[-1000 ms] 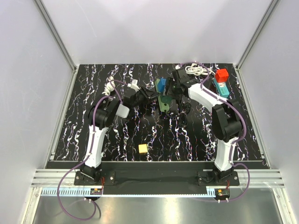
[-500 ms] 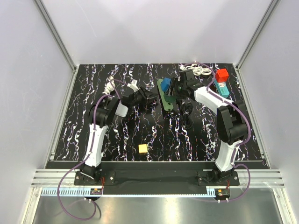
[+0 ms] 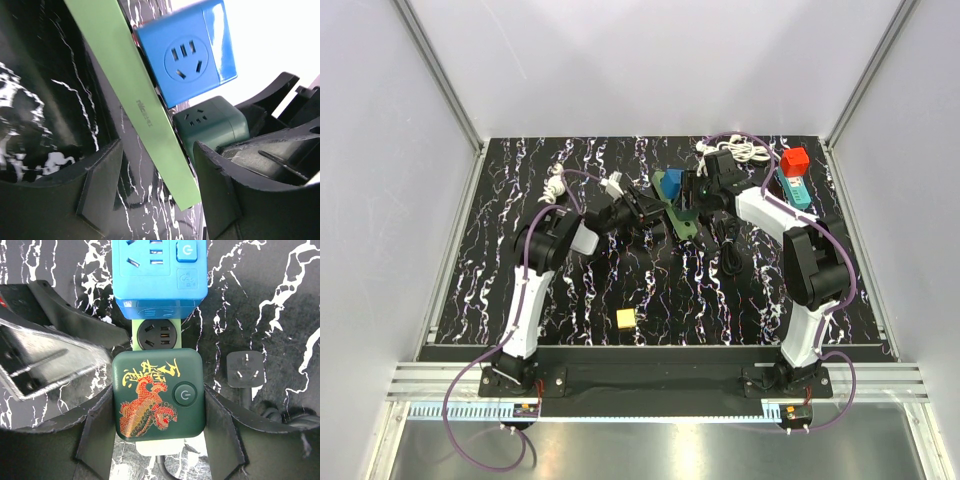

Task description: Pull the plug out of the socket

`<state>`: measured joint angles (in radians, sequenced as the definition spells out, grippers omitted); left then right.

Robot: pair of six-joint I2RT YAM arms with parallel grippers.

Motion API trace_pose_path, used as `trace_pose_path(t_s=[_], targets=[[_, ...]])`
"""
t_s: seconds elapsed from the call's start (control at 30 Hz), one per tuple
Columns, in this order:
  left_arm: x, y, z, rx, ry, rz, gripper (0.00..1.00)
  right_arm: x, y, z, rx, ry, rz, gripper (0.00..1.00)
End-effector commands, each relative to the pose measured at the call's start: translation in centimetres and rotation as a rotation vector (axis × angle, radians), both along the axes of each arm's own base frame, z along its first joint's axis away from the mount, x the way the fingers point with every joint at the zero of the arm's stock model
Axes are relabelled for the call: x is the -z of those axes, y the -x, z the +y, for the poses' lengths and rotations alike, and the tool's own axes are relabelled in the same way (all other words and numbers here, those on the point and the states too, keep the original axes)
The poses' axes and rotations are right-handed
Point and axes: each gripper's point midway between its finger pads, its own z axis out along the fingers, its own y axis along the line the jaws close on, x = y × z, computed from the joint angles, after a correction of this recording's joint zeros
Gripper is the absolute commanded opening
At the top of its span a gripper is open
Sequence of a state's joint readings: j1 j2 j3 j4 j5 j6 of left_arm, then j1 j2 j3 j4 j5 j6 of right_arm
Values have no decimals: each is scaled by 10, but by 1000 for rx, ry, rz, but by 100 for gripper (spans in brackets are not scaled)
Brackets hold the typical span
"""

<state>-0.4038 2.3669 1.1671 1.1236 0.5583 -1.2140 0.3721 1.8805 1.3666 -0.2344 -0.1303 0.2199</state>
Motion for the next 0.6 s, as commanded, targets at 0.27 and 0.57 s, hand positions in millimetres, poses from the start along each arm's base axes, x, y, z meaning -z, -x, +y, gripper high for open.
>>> trace_pose_path(t_s=[0.27, 0.57], targets=[[-4, -15, -19, 5, 0, -20, 63, -66, -11, 33, -83, -138, -178, 0], [4, -19, -25, 3, -34, 35, 57, -63, -5, 43, -87, -160, -189, 0]])
